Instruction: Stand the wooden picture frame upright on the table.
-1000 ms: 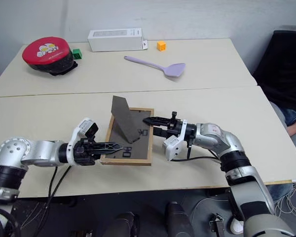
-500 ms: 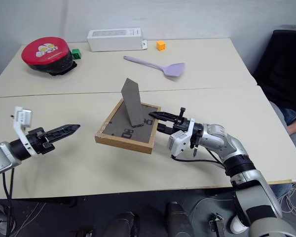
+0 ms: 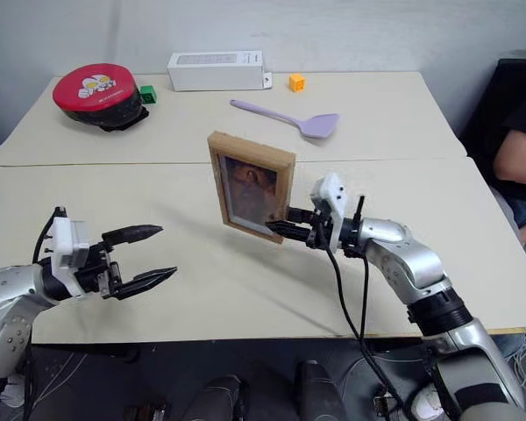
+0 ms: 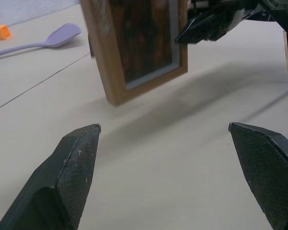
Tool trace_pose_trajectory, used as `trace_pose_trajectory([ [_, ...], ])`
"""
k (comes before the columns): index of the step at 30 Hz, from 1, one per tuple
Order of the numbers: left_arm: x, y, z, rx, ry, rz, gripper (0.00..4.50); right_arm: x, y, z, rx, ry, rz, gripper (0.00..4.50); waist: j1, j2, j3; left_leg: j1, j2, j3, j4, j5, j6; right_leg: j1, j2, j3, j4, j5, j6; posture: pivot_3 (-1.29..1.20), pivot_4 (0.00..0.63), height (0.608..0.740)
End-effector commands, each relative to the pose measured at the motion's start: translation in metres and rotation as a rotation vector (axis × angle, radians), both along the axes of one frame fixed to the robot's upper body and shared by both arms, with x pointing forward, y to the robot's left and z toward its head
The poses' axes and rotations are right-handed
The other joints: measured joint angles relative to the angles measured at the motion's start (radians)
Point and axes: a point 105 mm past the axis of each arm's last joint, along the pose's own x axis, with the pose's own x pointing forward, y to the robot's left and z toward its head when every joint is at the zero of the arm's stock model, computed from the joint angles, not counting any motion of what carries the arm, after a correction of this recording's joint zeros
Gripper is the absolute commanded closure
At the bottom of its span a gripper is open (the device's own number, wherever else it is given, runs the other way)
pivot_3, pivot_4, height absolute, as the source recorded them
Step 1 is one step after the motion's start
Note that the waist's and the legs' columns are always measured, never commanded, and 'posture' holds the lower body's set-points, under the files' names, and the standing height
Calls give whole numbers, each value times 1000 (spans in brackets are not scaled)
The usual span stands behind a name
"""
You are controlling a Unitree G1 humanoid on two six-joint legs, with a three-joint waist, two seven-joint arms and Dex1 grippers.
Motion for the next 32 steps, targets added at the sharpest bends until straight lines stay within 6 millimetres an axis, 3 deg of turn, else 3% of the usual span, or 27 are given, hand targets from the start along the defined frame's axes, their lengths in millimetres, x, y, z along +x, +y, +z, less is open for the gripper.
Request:
trace_pose_trajectory([
  [1,-2,-4,3,6,-13,-27,0,8,1,11,54,16,-5,3245,-1,0,0,-1,0,0,0,0,0,0,0,0,0,0,0,0,150,740],
  [7,2,-2,4,-12,-25,-2,0,19,-4,-12,55,25,-24,3245,-3,0,0,-1,0,1,0,0,1,0,0,0,0,0,1,0,150,740],
  [10,2,0,3,-1,-26,7,0,15,-4,-21,13,-1,9,3245,-3,0,0,0,0,1,1,0,1,0,0,0,0,0,1,0,150,740],
  [18,-4,8,1,-18,-14,37,0,12,-7,-13,11,-89,23,528,-4,0,0,0,0,1,1,0,1,-1,0,0,0,0,1,0,150,740],
  [20,-4,20,2,-71,14,89,0,0,-16,-17,-55,-135,79,36,-3,0,0,0,0,1,0,0,0,-1,0,0,0,0,1,0,150,740],
  [24,-8,48,-21,66,46,197,0,-17,-43,-13,-92,-215,111,36,-1,0,0,-1,-1,1,0,-1,1,0,0,0,-2,0,1,0,150,740],
  [27,-16,65,-33,162,47,252,0,-30,-79,-10,-186,-401,110,36,1,0,0,0,-1,1,0,-1,1,0,0,0,-1,0,1,0,150,740],
  [32,-24,80,-39,216,38,292,0,-49,-115,-20,-334,-567,134,36,4,0,0,1,-1,1,0,-2,2,2,0,0,-3,0,1,0,150,740],
])
